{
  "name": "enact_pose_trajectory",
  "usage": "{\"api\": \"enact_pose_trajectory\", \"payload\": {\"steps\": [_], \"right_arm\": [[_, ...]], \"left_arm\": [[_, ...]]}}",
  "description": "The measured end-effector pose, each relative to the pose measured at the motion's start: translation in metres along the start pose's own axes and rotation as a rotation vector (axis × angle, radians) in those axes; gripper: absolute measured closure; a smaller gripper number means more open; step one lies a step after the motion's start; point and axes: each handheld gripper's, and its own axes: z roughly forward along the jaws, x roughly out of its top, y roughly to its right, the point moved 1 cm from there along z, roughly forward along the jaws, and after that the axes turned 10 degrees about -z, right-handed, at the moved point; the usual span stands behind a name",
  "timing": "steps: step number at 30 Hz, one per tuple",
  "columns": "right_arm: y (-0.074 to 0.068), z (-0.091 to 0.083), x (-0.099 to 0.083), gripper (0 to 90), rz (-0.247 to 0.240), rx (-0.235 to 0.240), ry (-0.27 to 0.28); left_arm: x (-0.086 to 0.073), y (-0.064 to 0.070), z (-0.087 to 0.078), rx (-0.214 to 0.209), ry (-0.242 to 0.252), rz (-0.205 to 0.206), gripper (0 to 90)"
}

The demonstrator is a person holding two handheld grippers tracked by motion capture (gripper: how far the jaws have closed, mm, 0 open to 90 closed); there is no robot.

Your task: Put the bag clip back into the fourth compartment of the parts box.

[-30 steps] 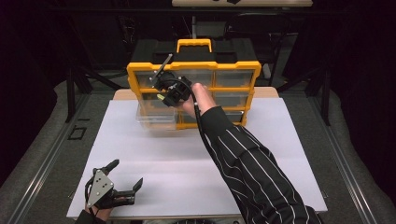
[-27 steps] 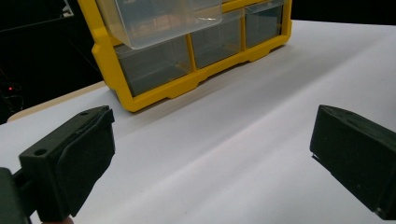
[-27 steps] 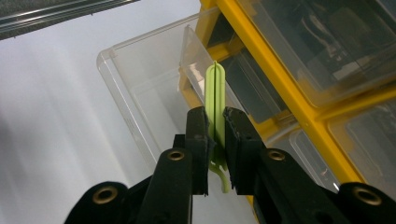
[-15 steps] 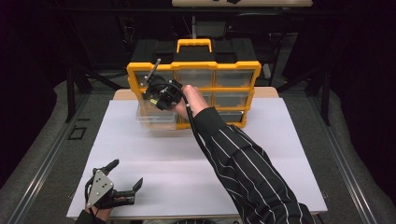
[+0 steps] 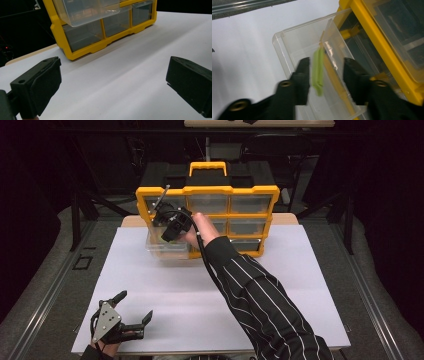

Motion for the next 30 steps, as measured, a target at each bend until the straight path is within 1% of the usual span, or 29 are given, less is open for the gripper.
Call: {"api": "enact_pose_trajectory", "payload": {"steps": [2, 4, 5, 6, 7, 9, 11, 15, 16, 18, 20, 22, 26, 30], "right_arm": [[0.000, -0.002, -0.002, 41.2, 0.010, -0.013, 0.010], [0.000, -0.005, -0.006, 32.5, 0.017, 0.001, 0.013], [0.000, -0.007, -0.007, 26.0, 0.018, -0.003, 0.012], [-0.001, -0.009, -0.009, 22.2, 0.022, -0.009, 0.012], [-0.001, -0.011, -0.011, 20.7, 0.023, -0.006, 0.018], [-0.002, -0.015, -0.016, 14.8, 0.020, -0.006, 0.024], [-0.004, -0.019, -0.020, 13.6, 0.021, -0.003, 0.033], [-0.007, -0.026, -0.029, 7.5, 0.018, -0.001, 0.037], [-0.007, -0.027, -0.032, 7.0, 0.014, 0.006, 0.043], [-0.009, -0.031, -0.037, 5.4, 0.016, 0.000, 0.060], [-0.011, -0.034, -0.043, 3.8, 0.017, 0.005, 0.075], [-0.013, -0.036, -0.050, 0.0, 0.021, 0.005, 0.080], [-0.017, -0.040, -0.064, 0.0, 0.023, 0.007, 0.090], [-0.021, -0.044, -0.079, 0.0, 0.036, 0.005, 0.090]], "left_arm": [[0.000, 0.000, 0.000, -0.001, 0.000, 0.001, 0.2], [0.000, 0.000, 0.000, -0.002, 0.000, 0.001, 0.2], [0.000, 0.000, 0.000, -0.002, 0.000, 0.002, 0.2], [0.000, 0.000, 0.000, -0.002, 0.000, 0.002, 0.2], [0.000, 0.000, 0.000, -0.001, 0.000, 0.001, 0.2], [0.000, 0.000, 0.000, 0.002, 0.001, 0.002, 0.2], [0.000, 0.001, 0.000, 0.003, 0.001, 0.001, 0.2], [0.000, 0.001, 0.001, 0.001, -0.003, 0.001, 0.2], [0.000, 0.001, 0.000, 0.002, -0.005, 0.003, 0.2], [0.000, 0.001, 0.000, 0.003, -0.003, 0.002, 0.2], [0.000, 0.001, 0.000, 0.003, -0.005, 0.001, 0.2], [0.000, 0.002, 0.000, 0.003, -0.002, 0.001, 0.2], [0.000, 0.002, 0.000, 0.001, -0.002, 0.003, 0.2], [0.000, 0.002, 0.001, -0.001, -0.005, 0.004, 0.2]]}}
